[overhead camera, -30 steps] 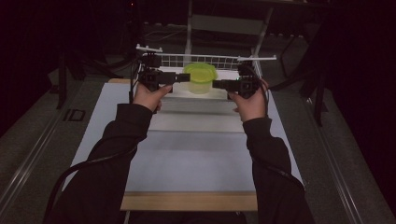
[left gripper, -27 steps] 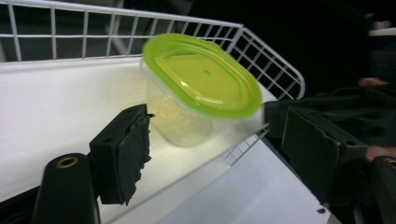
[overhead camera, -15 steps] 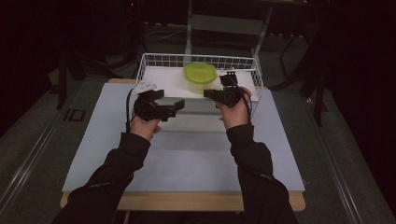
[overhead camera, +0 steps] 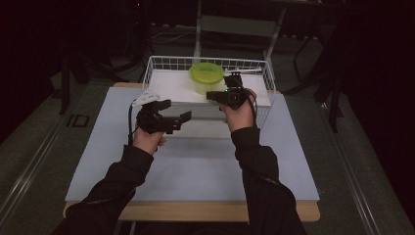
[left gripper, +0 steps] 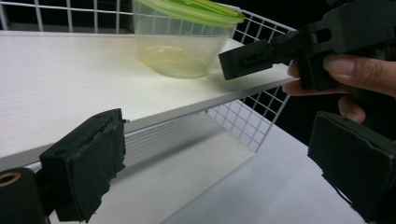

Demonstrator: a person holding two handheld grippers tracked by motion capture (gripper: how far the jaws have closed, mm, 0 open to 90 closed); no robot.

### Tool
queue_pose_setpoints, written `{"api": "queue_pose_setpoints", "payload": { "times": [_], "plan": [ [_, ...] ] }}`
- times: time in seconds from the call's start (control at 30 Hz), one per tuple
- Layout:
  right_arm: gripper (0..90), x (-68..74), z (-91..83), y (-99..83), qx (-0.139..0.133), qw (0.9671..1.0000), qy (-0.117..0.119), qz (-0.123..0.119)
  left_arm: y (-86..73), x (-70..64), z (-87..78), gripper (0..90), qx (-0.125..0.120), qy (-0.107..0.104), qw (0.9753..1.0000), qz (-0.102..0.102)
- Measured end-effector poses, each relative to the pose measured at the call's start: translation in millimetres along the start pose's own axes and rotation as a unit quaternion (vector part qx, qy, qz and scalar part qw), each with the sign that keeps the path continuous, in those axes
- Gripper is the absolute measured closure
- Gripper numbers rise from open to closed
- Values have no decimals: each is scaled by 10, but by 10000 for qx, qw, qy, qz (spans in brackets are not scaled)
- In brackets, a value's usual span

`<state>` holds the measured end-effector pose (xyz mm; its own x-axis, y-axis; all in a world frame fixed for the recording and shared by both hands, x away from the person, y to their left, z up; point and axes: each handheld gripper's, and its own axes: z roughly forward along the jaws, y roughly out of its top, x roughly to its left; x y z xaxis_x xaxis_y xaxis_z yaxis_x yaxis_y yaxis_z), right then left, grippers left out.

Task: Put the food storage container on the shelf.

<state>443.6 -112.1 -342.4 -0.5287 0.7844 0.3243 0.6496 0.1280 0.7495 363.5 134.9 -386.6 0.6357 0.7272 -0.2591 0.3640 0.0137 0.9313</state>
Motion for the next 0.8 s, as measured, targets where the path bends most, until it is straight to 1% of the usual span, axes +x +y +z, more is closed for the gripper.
{"api": "queue_pose_setpoints", "payload": {
  "times": [0.03,0.07,0.1,0.17,0.2,0.27,0.33,0.4,0.43,0.47,0.53,0.57,0.63,0.7,0.73,0.8],
  "plan": [
    [730,7,-5,-13,9,10000,25,2,1,-4,-6,50,-11,-74,10000,29],
    [704,22,-18,-35,47,10000,57,-39,1,-4,-6,50,-11,-74,10000,29],
    [679,46,-43,-62,44,9999,65,-127,5,-27,-27,50,-56,-121,9998,142],
    [596,96,-104,-107,1,9994,45,-338,8,-50,-49,50,-98,-268,9993,250],
    [538,119,-137,-130,-49,9991,50,-425,12,-63,-60,50,-77,-334,9990,298],
    [480,162,-208,-175,-95,9982,89,-586,16,-93,-77,50,-67,-448,9984,345],
    [392,205,-272,-222,-147,9968,188,-764,24,-117,-89,50,12,-583,9976,377],
    [334,239,-325,-278,-184,9952,257,-923,25,-135,-106,50,62,-714,9966,413],
    [283,250,-346,-312,-188,9944,301,-1000,23,-144,-115,50,84,-776,9960,439],
    [258,260,-368,-348,-206,9933,413,-1060,19,-152,-127,50,95,-831,9955,453],
    [211,283,-394,-421,-189,9917,472,-1181,-1,-158,-152,50,88,-918,9949,417],
    [196,290,-406,-459,-205,9909,520,-1223,-17,-161,-160,50,112,-906,9951,370],
    [195,296,-424,-538,-212,9896,552,-1308,-68,-166,-173,50,141,-936,9951,280],
    [195,292,-436,-632,-202,9889,562,-1358,-126,-180,-186,50,175,-892,9954,313],
    [193,286,-438,-684,-185,9881,538,-1427,-152,-185,-197,50,204,-901,9952,339],
    [192,268,-451,-793,-223,9879,581,-1420,-204,-194,-226,50,203,-943,9948,324]
  ]
}}
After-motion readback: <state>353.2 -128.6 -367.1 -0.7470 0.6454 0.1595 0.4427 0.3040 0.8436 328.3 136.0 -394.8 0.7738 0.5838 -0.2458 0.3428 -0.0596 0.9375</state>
